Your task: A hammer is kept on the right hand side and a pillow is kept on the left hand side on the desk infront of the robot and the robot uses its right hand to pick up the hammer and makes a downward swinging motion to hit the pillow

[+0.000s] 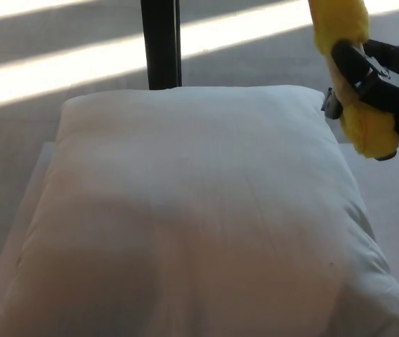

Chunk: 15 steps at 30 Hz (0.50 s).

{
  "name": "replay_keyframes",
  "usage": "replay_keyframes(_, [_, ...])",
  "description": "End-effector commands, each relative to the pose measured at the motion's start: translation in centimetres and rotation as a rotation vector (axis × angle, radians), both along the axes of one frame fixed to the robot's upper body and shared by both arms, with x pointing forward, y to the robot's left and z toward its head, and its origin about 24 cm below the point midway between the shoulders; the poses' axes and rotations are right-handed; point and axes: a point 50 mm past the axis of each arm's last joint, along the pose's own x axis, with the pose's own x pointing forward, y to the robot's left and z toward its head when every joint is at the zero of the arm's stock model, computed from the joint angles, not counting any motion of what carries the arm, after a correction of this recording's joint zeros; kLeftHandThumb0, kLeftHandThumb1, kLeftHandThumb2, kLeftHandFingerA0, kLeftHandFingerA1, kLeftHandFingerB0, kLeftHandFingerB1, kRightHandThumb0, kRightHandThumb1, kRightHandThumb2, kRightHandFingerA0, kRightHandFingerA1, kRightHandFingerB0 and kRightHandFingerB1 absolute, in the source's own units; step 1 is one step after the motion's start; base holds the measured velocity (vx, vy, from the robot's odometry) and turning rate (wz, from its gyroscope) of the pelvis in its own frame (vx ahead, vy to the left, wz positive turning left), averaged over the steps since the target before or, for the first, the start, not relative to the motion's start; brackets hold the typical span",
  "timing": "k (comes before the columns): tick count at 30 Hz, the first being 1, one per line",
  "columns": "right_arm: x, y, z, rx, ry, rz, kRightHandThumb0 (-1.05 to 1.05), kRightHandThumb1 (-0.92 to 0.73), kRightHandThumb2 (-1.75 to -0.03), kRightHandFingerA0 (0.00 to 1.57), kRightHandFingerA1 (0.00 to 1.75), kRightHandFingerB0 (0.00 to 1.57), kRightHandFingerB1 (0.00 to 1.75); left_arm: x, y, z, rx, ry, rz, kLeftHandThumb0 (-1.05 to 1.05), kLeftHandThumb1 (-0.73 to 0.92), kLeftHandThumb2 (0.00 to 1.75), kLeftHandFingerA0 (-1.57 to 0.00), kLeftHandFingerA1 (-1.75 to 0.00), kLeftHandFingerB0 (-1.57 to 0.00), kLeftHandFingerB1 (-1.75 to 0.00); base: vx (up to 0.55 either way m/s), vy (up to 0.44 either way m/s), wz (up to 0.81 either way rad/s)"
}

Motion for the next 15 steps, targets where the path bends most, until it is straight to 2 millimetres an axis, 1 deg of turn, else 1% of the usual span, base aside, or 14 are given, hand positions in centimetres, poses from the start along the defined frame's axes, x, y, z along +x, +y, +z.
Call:
replay_keyframes(1, [-4.7, 5.9, 6.5, 0.130, -0.065, 0.541, -0.33, -0.61, -1.02, 1.00, 1.75, 0.79, 1.58, -0.6, 1.0, 0.8, 0.048, -0.012, -0.005, -0.56, 0.63, 0.59, -0.67, -0.46, -0.58, -0.43, 0.00, 0.000, 0.00])
replay_keyframes(2, [-4.8, 6.0, 6.3, 0.123, -0.063, 0.540, -0.34, -0.62, -1.03, 1.00, 1.75, 0.78, 1.61, -0.6, 1.0, 0.9, 0.048, -0.018, 0.000, -0.55, 0.63, 0.59, -0.66, -0.47, -0.58, -0.43, 0.00, 0.000, 0.00])
replay_keyframes(3, [-4.9, 5.9, 6.3, 0.118, -0.051, 0.543, -0.35, -0.64, -1.02, 1.02, 1.75, 0.73, 1.67, -0.5, 1.0, 0.9, 0.052, -0.020, -0.006, -0.56, 0.63, 0.59, -0.67, -0.47, -0.59, -0.44, 0.00, 0.000, 0.00])
replay_keyframes(4, [-4.9, 6.0, 6.2, 0.120, -0.047, 0.546, -0.33, -0.57, -1.12, 1.04, 1.75, 0.75, 1.65, -0.5, 1.0, 0.9, 0.052, -0.021, -0.008, -0.54, 0.63, 0.59, -0.67, -0.47, -0.60, -0.44, 0.00, 0.000, 0.00])
replay_keyframes(5, [-5.0, 6.0, 6.0, 0.124, -0.048, 0.547, -0.33, -0.57, -1.12, 1.04, 1.75, 0.75, 1.65, -0.5, 1.0, 0.9, 0.047, -0.022, -0.006, -0.54, 0.63, 0.59, -0.67, -0.47, -0.60, -0.44, 0.00, 0.000, 0.00])
replay_keyframes(6, [-5.0, 5.9, 5.3, 0.140, -0.032, 0.556, -0.32, -0.56, -1.15, 1.01, 1.75, 0.76, 1.60, -0.5, 1.0, 0.8, 0.050, -0.012, -0.013, -0.54, 0.64, 0.60, -0.65, -0.46, -0.58, -0.43, 0.00, 0.000, 0.00])
replay_keyframes(7, [-5.0, 6.0, 4.8, 0.127, -0.014, 0.552, -0.32, -0.55, -1.16, 1.00, 1.75, 0.76, 1.60, -0.5, 1.0, 0.8, 0.043, -0.012, -0.013, -0.54, 0.64, 0.60, -0.63, -0.46, -0.55, -0.42, 0.00, 0.000, 0.00])
replay_keyframes(9, [-5.2, 6.1, 3.8, 0.082, 0.003, 0.539, -0.30, -0.59, -1.17, 1.02, 1.75, 0.73, 1.64, -0.4, 1.0, 0.8, 0.052, -0.005, 0.002, -0.55, 0.63, 0.59, -0.68, -0.46, -0.59, -0.43, 0.00, 0.000, 0.00])
replay_keyframes(10, [-5.2, 6.2, 3.6, 0.081, 0.007, 0.538, -0.30, -0.59, -1.17, 1.02, 1.75, 0.73, 1.64, -0.4, 1.0, 0.8, 0.053, -0.005, 0.004, -0.55, 0.63, 0.59, -0.68, -0.46, -0.59, -0.43, 0.00, 0.000, 0.00])
replay_keyframes(11, [-5.4, 6.1, 3.2, 0.052, 0.010, 0.524, -0.29, -0.56, -1.22, 1.04, 1.75, 0.76, 1.62, -0.3, 1.0, 0.8, 0.055, -0.009, -0.001, -0.56, 0.62, 0.59, -0.69, -0.47, -0.62, -0.44, 0.00, 0.000, 0.00])
replay_keyframes(12, [-5.5, 6.1, 2.7, 0.036, 0.018, 0.522, -0.30, -0.59, -1.17, 1.04, 1.75, 0.73, 1.66, -0.2, 1.0, 0.9, 0.054, -0.016, -0.003, -0.56, 0.62, 0.60, -0.67, -0.46, -0.61, -0.44, 0.00, 0.000, 0.00])
replay_keyframes(13, [-5.6, 6.1, 2.4, 0.031, 0.027, 0.527, -0.30, -0.59, -1.17, 1.04, 1.75, 0.73, 1.66, -0.2, 1.0, 0.9, 0.051, -0.021, -0.003, -0.56, 0.62, 0.60, -0.67, -0.46, -0.61, -0.44, 0.00, 0.000, 0.00])
replay_keyframes(14, [-5.5, 6.1, 0.7, 0.045, 0.081, 0.510, -0.26, -0.60, -1.23, 1.03, 1.75, 0.76, 1.66, -0.2, 1.0, 1.0, 0.055, -0.026, -0.012, -0.55, 0.63, 0.60, -0.67, -0.47, -0.60, -0.44, 0.00, 0.000, 0.00])
replay_keyframes(15, [-5.5, 5.9, -1.1, 0.028, 0.148, 0.501, -0.33, -0.69, -1.07, 1.05, 1.75, 0.79, 1.62, -0.2, 1.0, 1.0, 0.053, -0.026, -0.013, -0.53, 0.64, 0.60, -0.66, -0.47, -0.59, -0.44, 0.00, 0.000, 0.00])
